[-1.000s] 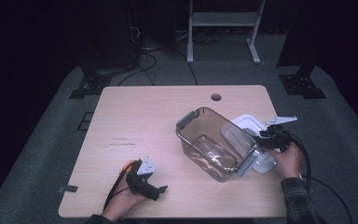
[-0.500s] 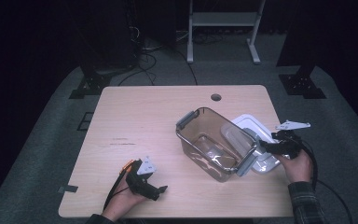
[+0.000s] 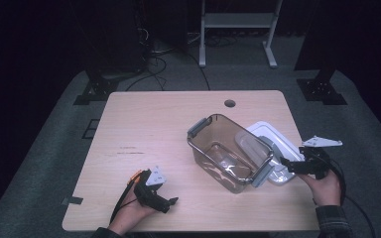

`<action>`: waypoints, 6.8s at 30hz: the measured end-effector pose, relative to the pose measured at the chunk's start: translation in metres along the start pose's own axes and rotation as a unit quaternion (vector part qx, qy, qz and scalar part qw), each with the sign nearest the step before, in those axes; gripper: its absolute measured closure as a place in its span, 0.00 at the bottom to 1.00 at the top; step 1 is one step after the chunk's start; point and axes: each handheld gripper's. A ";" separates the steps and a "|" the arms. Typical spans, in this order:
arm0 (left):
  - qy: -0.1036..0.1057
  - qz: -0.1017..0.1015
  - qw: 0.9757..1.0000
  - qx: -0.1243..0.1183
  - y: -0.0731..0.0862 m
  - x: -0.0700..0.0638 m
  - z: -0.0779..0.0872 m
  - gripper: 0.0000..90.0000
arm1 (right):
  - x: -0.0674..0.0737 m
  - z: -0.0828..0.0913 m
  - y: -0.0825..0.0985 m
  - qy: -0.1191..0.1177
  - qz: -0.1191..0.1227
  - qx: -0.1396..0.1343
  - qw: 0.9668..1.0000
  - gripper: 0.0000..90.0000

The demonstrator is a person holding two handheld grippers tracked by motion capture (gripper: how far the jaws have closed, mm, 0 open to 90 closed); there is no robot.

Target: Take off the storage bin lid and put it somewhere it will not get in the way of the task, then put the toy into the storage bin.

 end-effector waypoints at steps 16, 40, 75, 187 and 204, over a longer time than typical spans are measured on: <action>0.000 0.000 1.000 0.000 0.000 0.000 0.000 0.00 | 0.013 0.019 0.032 -0.009 0.004 0.004 1.000 0.04; 0.000 0.000 1.000 0.000 0.000 0.000 0.000 0.00 | 0.028 0.013 0.083 -0.035 0.017 0.036 0.999 0.01; 0.008 0.013 1.000 -0.020 -0.007 0.005 0.029 0.00 | 0.030 0.005 0.093 -0.041 0.023 0.031 0.998 0.00; -0.050 0.082 0.995 -0.007 0.029 0.067 0.068 0.65 | 0.030 0.004 0.092 -0.041 0.023 0.031 0.998 0.00; -0.057 0.084 0.995 -0.014 0.026 0.067 0.072 0.66 | 0.030 0.004 0.092 -0.041 0.024 0.031 0.998 0.00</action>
Point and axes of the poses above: each handheld gripper's, and its own axes: z roughly backward along the jaws, y roughly out of its underside, x roughly to its left, and after that the axes turned 2 degrees about x, right-handed
